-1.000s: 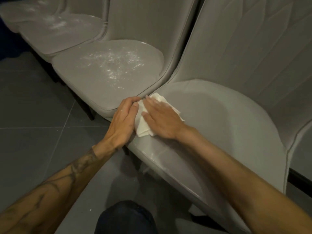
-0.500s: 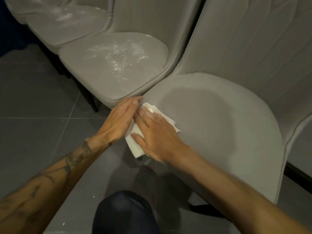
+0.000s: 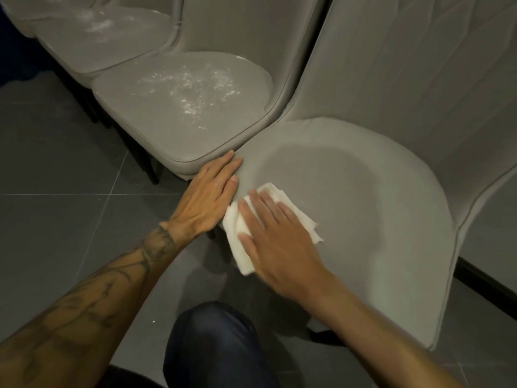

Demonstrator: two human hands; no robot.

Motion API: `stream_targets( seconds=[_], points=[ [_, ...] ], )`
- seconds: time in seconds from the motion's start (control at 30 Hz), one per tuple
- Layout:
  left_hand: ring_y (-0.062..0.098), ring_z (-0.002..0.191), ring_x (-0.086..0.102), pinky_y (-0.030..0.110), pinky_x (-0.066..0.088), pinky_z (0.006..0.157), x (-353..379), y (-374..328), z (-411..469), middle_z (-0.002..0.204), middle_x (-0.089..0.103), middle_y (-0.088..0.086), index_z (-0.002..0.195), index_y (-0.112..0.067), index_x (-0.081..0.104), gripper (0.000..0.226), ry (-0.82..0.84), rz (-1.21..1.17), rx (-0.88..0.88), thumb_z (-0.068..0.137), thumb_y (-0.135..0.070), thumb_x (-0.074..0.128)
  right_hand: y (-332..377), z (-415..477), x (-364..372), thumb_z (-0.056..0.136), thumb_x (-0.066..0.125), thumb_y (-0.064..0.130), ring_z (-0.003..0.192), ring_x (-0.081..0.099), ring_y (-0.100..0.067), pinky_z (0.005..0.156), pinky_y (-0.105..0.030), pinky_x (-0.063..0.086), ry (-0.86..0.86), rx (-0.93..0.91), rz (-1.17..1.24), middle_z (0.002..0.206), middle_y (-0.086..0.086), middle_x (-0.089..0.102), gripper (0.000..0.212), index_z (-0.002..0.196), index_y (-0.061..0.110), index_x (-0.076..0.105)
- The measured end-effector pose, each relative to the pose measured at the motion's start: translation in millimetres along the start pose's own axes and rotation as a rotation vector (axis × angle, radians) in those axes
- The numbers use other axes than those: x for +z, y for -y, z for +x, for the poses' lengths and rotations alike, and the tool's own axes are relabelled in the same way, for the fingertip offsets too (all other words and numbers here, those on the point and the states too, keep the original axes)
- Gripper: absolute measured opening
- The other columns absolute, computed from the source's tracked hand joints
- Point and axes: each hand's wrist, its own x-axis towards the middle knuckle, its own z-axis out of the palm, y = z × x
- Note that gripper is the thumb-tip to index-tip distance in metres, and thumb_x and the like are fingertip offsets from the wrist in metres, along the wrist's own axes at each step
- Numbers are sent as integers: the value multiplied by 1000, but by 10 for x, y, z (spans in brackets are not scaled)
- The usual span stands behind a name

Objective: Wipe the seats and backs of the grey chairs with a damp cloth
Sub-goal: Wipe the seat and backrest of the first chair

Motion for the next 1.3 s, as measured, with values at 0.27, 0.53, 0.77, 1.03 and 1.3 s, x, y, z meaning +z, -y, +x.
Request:
stream_targets(
  seconds=[0.27,0.53,0.77,1.03,1.3],
  points=[
    [27,153,36,42,24,130,36,-18,0,169,35,11,161,-12,41,59,-33,131,33,110,-38,31,-34,-430,117,113,15,37,161,8,-30,130,-46,15,-10,46,-57,174,-12,1,59,166,14,7],
    [34,152,39,46,27,128,34,-78,-17,167,37,17,160,-6,41,56,-51,155,67,110,-32,33,-299,-956,159,113,27,37,159,20,-25,128,-42,24,-63,70,-136,172,-8,19,56,164,14,24],
    [35,153,37,48,27,128,66,-37,-5,169,34,17,161,-6,39,58,-47,147,85,110,-33,31,-776,-2260,203,107,37,28,152,38,-32,115,-49,38,-114,276,-114,166,-12,33,54,156,5,38],
    [41,150,38,50,28,127,36,-23,0,168,33,23,160,0,38,60,-37,154,110,109,-31,31,-360,-1403,42,110,5,50,161,-2,-13,131,-36,7,-44,404,62,174,7,-3,61,166,27,1],
    [44,149,40,53,30,125,19,-9,9,165,34,28,158,3,39,63,-27,178,145,108,-33,28,-617,-2131,190,110,28,48,159,15,-8,130,-34,18,-182,575,87,172,12,16,58,164,28,22]
  ],
)
